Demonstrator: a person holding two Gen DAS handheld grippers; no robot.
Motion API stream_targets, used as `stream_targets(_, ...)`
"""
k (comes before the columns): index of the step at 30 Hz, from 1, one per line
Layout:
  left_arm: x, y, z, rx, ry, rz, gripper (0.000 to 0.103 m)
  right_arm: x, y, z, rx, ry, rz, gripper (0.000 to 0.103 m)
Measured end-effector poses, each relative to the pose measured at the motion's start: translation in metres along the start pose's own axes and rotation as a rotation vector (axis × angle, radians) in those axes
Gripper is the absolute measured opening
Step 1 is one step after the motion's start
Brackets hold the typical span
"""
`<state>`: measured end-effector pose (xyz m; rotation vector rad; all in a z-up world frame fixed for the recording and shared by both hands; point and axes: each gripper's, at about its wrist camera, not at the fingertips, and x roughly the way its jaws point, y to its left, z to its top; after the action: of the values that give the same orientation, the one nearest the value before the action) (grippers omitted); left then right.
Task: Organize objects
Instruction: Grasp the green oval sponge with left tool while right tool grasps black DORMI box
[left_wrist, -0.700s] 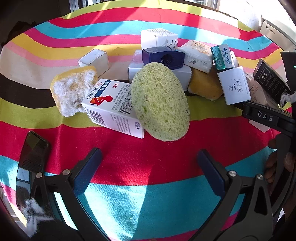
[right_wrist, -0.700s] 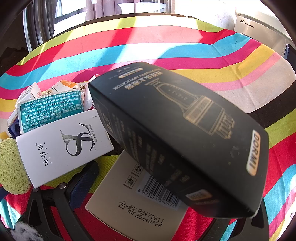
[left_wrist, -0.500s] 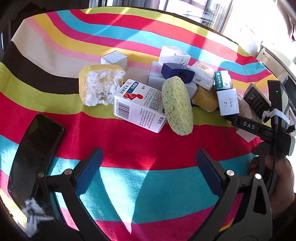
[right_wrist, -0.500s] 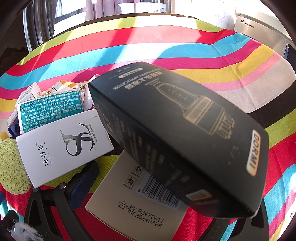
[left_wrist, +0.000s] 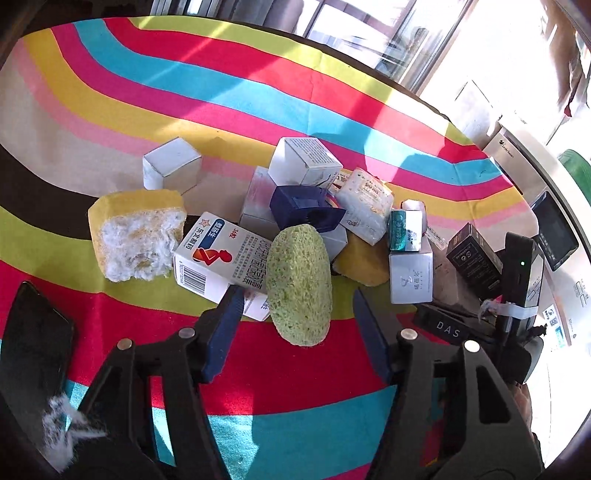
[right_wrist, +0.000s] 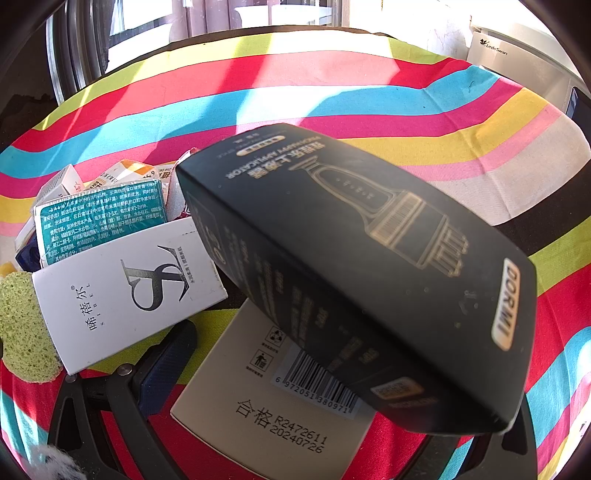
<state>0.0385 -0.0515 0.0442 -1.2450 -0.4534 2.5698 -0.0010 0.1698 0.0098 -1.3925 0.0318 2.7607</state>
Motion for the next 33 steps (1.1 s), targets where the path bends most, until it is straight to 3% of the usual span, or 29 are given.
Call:
stream_targets(2, 0.007, -0.003, 0.0, 0.016, 0.03, 0.011, 0.029, 0.0, 0.0, 0.0, 0.0, 0.0, 0.001, 0.103)
stream_targets(8, 0.0, -0.01, -0.011, 0.02, 0.026, -0.056, 0.019, -0.003, -0.001, -0.003, -0.013, -0.003, 0.028, 0.103)
stream_targets(17, -0.024, -0.011, -0.037, -0.03, 0.035, -0.146, 0.019, -0.041, -0.019, -0.044, 0.03, -0.023, 0.133, 0.103)
stream_targets(25, -0.034, -0.011, -0.053, -0.05, 0.05, -0.178, 0.019, -0.06, -0.041, -0.048, 0.145, -0.015, 0.185, 0.103)
stream_targets(29, -0.036, -0.01, -0.055, -0.048, 0.055, -0.181, 0.019, -0.083, -0.04, -0.035, 0.166, -0.08, 0.168, 0.103)
stream_targets(33, -0.036, -0.009, -0.057, -0.051, 0.061, -0.185, 0.019, -0.103, -0.034, -0.017, 0.092, -0.159, 0.104, 0.103)
